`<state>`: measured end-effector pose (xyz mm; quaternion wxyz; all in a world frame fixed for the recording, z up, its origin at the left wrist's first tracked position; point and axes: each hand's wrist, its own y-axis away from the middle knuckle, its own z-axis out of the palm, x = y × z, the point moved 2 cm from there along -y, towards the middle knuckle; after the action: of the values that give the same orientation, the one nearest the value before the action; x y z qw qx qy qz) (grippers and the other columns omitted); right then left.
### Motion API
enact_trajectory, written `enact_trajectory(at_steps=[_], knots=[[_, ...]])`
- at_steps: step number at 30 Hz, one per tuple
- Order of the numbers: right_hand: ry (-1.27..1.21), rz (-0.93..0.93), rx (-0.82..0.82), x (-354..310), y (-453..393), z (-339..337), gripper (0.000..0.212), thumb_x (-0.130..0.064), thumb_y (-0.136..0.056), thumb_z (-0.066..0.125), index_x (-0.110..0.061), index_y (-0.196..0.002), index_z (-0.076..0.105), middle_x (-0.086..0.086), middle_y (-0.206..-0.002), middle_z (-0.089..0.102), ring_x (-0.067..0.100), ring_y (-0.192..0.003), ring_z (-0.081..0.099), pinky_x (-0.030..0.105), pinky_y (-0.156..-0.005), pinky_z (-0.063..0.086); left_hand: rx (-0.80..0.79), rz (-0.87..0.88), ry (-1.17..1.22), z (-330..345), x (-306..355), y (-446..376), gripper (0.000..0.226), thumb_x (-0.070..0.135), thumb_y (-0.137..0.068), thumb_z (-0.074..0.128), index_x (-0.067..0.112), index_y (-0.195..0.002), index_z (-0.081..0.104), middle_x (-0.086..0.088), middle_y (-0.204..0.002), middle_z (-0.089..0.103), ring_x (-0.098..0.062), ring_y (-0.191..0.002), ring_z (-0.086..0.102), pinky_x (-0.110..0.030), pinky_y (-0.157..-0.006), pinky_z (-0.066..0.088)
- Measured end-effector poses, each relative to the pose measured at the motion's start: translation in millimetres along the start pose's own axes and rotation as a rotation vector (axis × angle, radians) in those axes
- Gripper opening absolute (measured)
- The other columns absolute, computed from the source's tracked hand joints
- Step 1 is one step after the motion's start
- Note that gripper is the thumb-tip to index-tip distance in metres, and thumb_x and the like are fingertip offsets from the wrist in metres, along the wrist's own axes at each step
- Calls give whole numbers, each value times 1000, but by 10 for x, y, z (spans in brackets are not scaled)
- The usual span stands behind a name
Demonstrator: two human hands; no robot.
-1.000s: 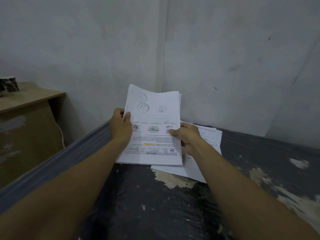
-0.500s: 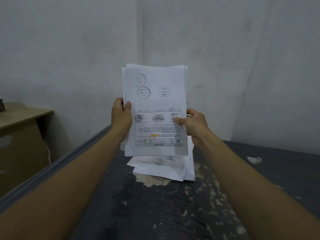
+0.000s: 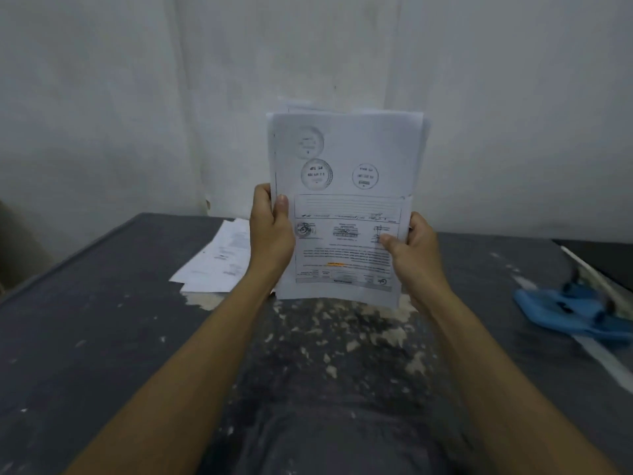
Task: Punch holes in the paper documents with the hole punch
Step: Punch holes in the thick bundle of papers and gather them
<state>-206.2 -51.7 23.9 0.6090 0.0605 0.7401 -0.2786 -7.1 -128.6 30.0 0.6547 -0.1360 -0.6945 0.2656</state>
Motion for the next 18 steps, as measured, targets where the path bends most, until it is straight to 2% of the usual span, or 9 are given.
enact_trajectory(at_steps=[2, 4, 7, 9, 13, 18], knots=[[14, -31, 45, 78, 50, -146, 20, -2, -95, 59, -15, -109, 58, -4, -105, 68, 8, -95, 66, 23, -75, 56, -13, -3, 18, 142, -2, 170, 12, 24, -107, 36, 16, -108, 45, 9, -95, 60, 5, -80, 60, -14, -66, 51], [5, -38, 83, 194, 99, -226, 18, -7, -95, 60, -17, -110, 57, -4, -107, 68, 10, -96, 66, 27, -78, 57, -49, -6, 14, 242, -55, 329, 13, 29, -107, 37, 19, -110, 45, 13, -97, 61, 6, -82, 62, -16, -68, 55], [-11, -32, 107, 406, 198, -238, 15, -20, -101, 54, -27, -114, 54, -11, -111, 67, 6, -100, 65, 25, -77, 56, -78, -4, -39, 310, -182, 492, 16, 32, -107, 37, 20, -107, 48, 15, -96, 62, 4, -85, 62, -28, -74, 58], [-15, -40, 121, 466, 247, -228, 12, -22, -103, 49, -28, -113, 54, -13, -110, 66, 3, -99, 65, 24, -76, 57, -58, 7, -84, 316, -190, 493, 18, 33, -107, 36, 19, -104, 47, 14, -93, 61, 2, -83, 62, -31, -74, 59], [-11, -107, 124, 288, 186, -252, 10, -19, -104, 48, -21, -111, 55, -10, -106, 67, 1, -93, 66, 18, -70, 57, -40, 34, -82, 302, -9, 359, 19, 31, -107, 36, 15, -105, 47, 13, -90, 60, 5, -77, 61, -19, -66, 55], [12, -133, 140, 175, 76, -346, 9, -17, -100, 56, -17, -109, 56, -8, -100, 66, -2, -86, 63, 14, -68, 53, -59, 44, -28, 292, 23, 373, 22, 35, -106, 41, 15, -109, 48, 14, -88, 59, 4, -75, 58, -18, -66, 50]])
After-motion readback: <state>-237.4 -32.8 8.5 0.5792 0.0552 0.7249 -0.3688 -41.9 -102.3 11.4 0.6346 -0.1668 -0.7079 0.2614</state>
